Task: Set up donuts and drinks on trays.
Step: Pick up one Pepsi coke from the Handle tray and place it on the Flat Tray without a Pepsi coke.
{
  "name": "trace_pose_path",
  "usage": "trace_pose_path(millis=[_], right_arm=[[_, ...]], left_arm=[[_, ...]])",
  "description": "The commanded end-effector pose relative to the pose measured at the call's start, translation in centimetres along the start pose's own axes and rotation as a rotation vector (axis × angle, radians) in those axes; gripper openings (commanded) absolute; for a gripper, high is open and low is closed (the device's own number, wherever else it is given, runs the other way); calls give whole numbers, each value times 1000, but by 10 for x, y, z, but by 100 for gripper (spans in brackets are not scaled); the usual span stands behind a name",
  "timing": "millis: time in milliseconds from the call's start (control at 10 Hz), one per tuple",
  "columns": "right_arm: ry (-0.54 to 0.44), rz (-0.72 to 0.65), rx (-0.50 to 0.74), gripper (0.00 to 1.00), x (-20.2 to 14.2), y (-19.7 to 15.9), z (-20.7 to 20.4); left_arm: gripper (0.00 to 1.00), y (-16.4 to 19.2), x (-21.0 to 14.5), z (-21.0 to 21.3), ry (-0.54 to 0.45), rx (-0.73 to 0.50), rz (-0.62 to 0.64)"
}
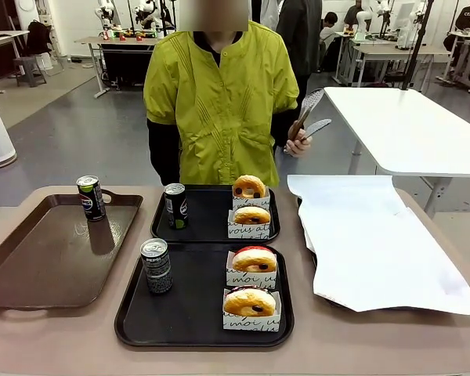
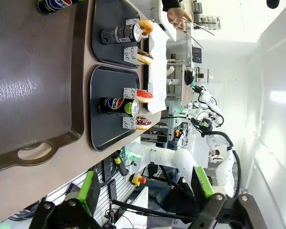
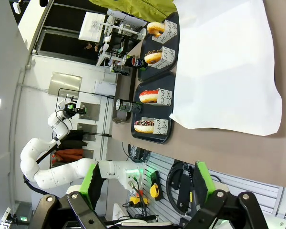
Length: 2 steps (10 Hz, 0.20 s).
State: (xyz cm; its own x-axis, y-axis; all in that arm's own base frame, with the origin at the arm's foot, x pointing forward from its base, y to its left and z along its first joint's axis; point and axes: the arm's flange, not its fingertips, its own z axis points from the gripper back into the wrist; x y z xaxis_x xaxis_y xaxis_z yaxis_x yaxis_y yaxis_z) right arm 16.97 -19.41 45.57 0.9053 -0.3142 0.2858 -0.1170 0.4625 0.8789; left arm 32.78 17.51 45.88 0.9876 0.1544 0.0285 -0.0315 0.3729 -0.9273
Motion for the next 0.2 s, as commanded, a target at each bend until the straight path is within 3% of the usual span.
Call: trace_pose_path(millis=[0, 100], right_arm=[[-1, 12, 12, 100, 1, 0, 0], [-1, 12, 12, 100, 1, 0, 0]], left_arm=[[100, 1, -1, 0, -4, -19, -11], [100, 1, -1, 0, -4, -19, -11]])
